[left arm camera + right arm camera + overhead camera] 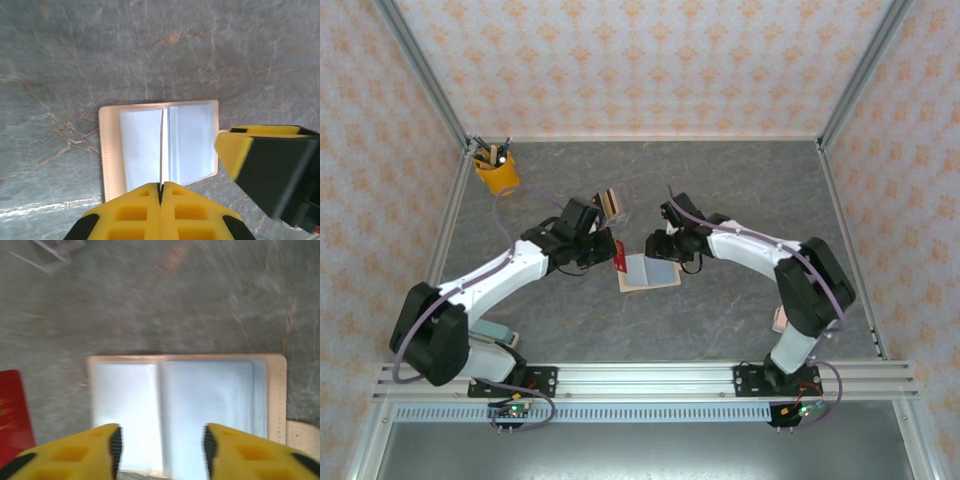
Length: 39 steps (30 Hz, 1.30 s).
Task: Take the credit cards out of the card holder
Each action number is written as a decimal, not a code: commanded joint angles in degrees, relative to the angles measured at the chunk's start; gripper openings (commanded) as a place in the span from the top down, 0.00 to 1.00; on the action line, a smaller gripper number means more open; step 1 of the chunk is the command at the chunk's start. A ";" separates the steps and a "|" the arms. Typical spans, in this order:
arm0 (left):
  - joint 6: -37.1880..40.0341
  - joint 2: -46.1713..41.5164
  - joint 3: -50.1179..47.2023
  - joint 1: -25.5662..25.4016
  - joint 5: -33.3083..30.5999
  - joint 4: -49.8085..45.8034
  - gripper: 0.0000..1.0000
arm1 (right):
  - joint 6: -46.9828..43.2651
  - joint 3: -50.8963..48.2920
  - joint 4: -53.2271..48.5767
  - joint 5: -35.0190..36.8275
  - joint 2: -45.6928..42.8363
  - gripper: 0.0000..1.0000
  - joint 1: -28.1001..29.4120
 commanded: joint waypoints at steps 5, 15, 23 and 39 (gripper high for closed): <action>1.37 -4.10 6.00 -0.75 -11.50 -8.17 1.00 | -1.08 -6.76 7.37 8.10 -11.13 0.32 -0.77; 0.79 9.87 24.78 -5.56 -24.43 -15.51 1.00 | -0.07 -14.90 14.17 10.74 -14.34 0.13 -3.37; -0.40 25.69 45.29 -6.60 -38.94 -27.45 1.00 | -0.55 -15.98 13.90 11.95 -16.61 0.10 -3.64; 2.84 48.61 63.72 -3.00 -41.08 -30.61 1.00 | 1.96 -18.38 17.93 6.35 -18.27 0.12 -3.73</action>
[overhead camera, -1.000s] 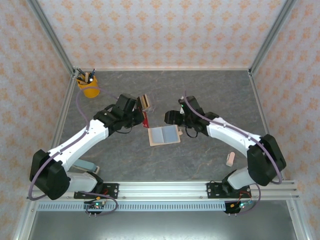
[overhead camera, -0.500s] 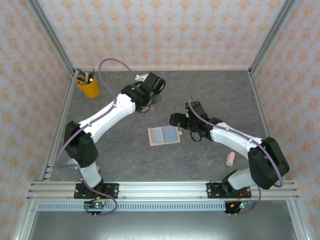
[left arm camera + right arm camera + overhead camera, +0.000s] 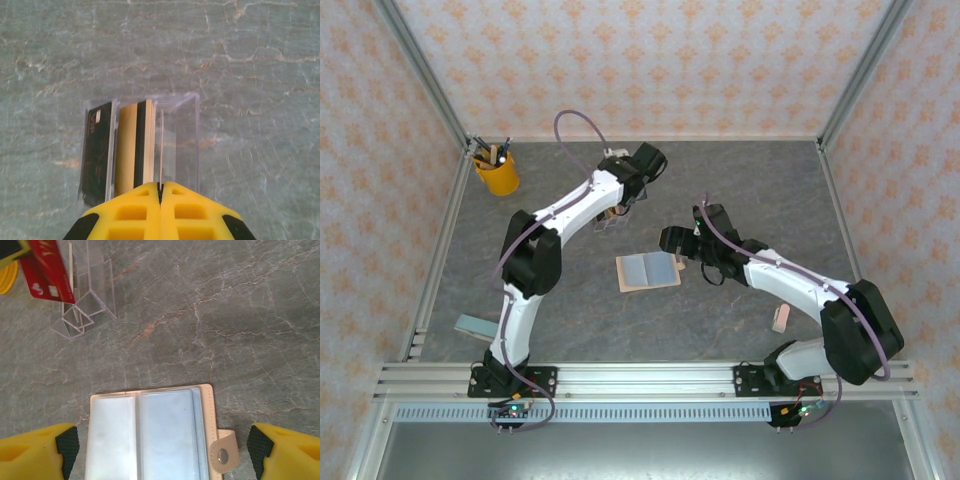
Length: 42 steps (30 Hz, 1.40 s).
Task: Take the credit cards out of the card holder
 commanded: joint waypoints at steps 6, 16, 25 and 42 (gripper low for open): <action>0.97 6.48 10.15 0.36 0.73 -7.14 1.00 | 0.97 -1.11 2.59 -1.85 -1.68 0.12 -0.43; -2.71 7.62 10.45 2.32 7.69 -8.89 1.00 | 1.41 -0.67 2.44 -2.33 -0.37 0.13 -0.45; -1.60 9.49 13.16 3.41 12.32 -10.59 0.84 | 1.56 -0.15 2.53 -3.39 1.38 0.13 -0.36; 3.35 -12.37 -4.54 3.39 18.01 -1.05 0.59 | 1.08 0.87 2.10 -3.64 4.27 0.15 -0.37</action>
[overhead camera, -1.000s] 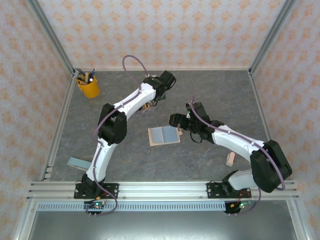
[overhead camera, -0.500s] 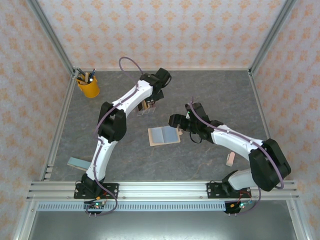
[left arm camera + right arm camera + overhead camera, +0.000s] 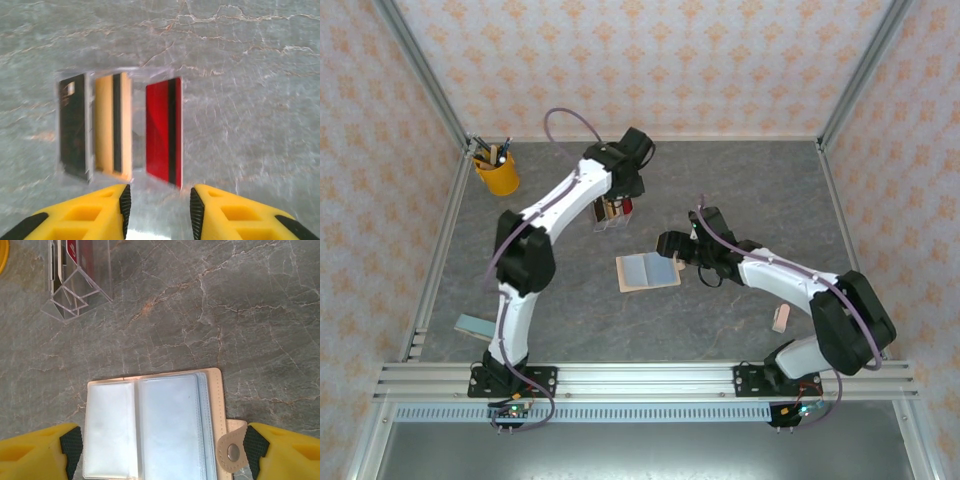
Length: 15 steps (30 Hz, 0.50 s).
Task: Take the credit cards out of the card holder
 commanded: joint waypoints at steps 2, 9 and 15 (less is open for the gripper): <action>0.19 -10.96 -10.21 0.11 3.11 5.64 0.59 | -0.53 1.83 0.54 -0.63 1.25 0.17 -0.36; -2.54 -26.21 -33.82 -0.58 8.18 14.88 0.57 | -2.73 4.77 -2.61 -0.73 3.79 0.25 0.81; -6.23 -32.80 -49.99 -1.02 17.35 25.88 0.57 | -4.60 9.63 -8.26 1.62 9.20 0.38 2.31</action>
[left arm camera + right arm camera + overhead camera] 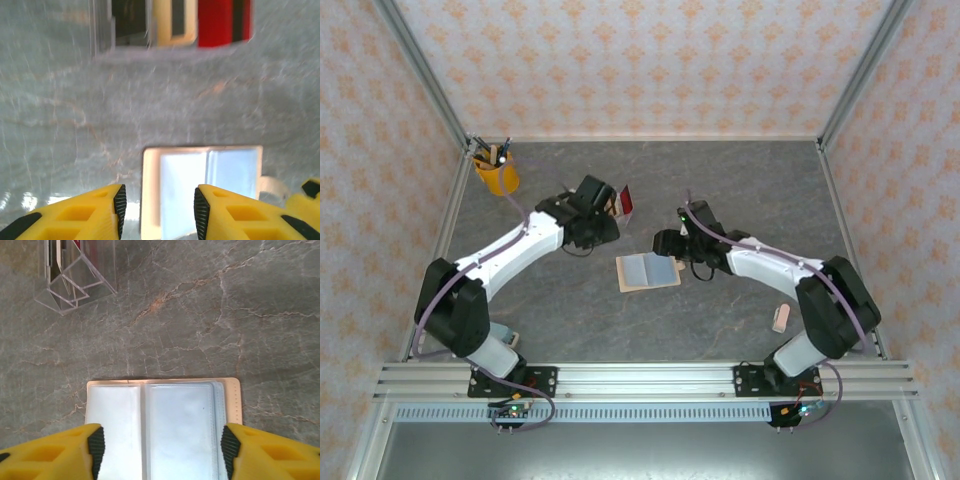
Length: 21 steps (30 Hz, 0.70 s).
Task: Take the credit cards out of the card holder
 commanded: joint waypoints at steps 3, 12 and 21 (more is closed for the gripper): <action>-3.46 -2.02 -7.82 -1.66 7.91 11.24 0.57 | -1.81 4.41 -5.88 2.13 4.97 0.40 1.16; -2.53 3.68 -10.94 -2.09 12.56 16.56 0.62 | -2.23 10.23 -13.42 3.84 12.73 0.43 1.34; -3.27 10.33 -8.36 -2.03 13.32 16.58 0.68 | -2.56 11.31 -14.80 2.93 14.58 0.44 1.34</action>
